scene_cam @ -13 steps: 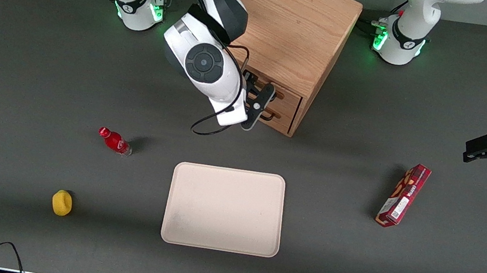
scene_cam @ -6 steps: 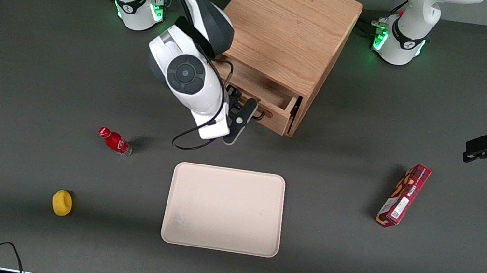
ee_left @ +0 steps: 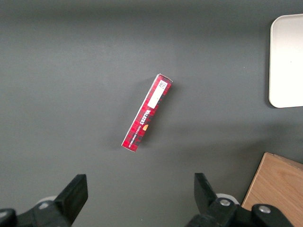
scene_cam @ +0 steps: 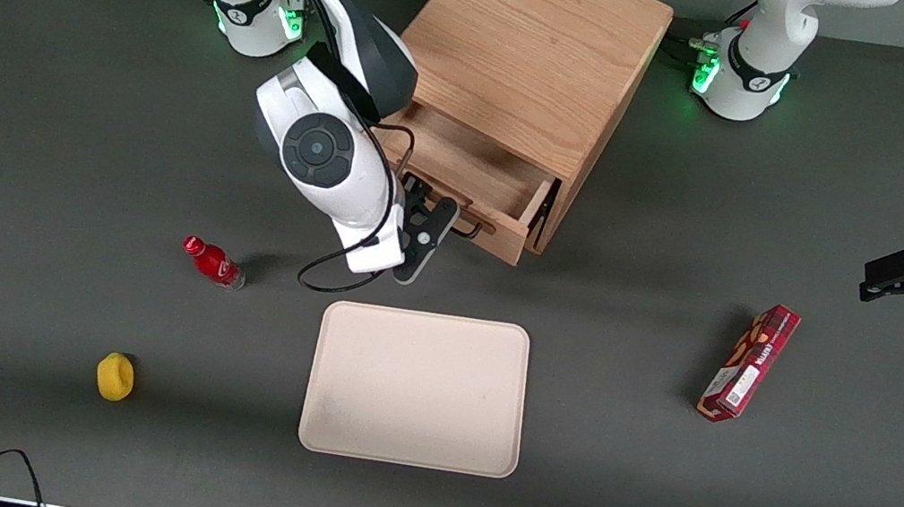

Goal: Open upper drawer
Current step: 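Pull the handle outward from the cabinet with the right gripper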

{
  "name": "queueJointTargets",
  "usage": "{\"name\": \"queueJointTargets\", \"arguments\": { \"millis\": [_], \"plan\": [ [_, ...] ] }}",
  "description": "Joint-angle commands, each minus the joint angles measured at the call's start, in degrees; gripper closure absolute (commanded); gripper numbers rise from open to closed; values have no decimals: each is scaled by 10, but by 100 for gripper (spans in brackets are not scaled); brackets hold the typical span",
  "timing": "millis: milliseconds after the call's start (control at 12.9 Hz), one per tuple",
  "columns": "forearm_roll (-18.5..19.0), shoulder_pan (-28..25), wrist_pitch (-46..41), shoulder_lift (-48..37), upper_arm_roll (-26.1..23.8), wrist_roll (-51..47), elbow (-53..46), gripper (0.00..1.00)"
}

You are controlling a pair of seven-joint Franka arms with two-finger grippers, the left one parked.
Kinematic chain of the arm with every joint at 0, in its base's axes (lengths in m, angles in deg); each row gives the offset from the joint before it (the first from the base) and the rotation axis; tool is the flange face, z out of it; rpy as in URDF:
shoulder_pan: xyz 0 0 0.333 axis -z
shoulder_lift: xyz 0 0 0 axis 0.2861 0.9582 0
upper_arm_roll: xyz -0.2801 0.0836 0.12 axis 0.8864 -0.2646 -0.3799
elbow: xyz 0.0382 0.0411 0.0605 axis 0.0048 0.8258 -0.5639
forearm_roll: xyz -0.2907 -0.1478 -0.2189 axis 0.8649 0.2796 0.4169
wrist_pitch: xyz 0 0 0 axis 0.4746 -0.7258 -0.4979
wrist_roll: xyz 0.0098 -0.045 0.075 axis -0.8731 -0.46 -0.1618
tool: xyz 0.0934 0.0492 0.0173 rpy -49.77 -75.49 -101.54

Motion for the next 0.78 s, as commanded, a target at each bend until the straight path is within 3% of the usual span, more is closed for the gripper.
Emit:
{"name": "queueJointTargets", "arguments": {
  "millis": [0, 698],
  "plan": [
    [-21, -3, 14, 1, 27, 21, 1, 0],
    [-57, -3, 60, 1, 82, 20, -4, 0]
  ]
}}
